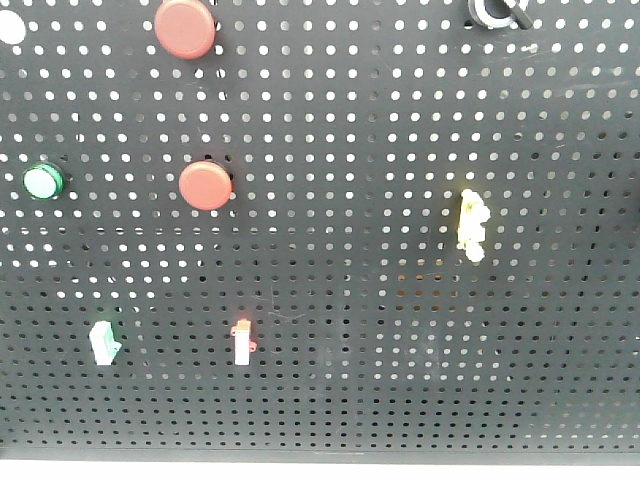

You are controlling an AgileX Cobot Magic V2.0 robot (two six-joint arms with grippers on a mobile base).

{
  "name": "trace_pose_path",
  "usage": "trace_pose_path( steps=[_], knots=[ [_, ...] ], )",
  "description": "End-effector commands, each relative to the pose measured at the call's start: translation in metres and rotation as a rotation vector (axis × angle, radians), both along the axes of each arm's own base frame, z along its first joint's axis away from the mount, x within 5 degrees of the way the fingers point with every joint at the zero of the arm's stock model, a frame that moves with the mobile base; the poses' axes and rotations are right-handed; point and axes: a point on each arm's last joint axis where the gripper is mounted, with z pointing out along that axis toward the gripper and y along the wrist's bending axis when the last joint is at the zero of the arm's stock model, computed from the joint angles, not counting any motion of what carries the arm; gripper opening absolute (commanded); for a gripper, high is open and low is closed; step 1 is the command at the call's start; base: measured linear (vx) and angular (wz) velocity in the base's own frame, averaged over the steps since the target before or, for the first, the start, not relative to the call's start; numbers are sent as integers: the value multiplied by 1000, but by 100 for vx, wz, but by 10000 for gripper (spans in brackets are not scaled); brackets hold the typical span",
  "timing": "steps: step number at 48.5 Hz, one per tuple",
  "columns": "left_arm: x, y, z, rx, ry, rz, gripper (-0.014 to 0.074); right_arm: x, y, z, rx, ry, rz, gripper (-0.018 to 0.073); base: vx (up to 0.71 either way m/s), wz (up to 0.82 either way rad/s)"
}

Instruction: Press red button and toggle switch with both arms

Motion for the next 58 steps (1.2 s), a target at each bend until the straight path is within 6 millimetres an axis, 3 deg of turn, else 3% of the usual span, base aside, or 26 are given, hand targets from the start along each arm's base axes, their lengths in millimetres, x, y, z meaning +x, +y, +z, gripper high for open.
trace_pose_path(
  steps=[1,6,58],
  knots=[
    [2,6,-4,-93,-108,90,1,1,-2,14,37,-68,-26,-3,0,0],
    [4,7,-19,-116,-48,116,1,1,-2,13,36,-67,-27,-3,0,0],
    [4,7,-18,-79,-52,112,1,4,-2,10,20,-68,-39,-3,0,0]
  ],
)
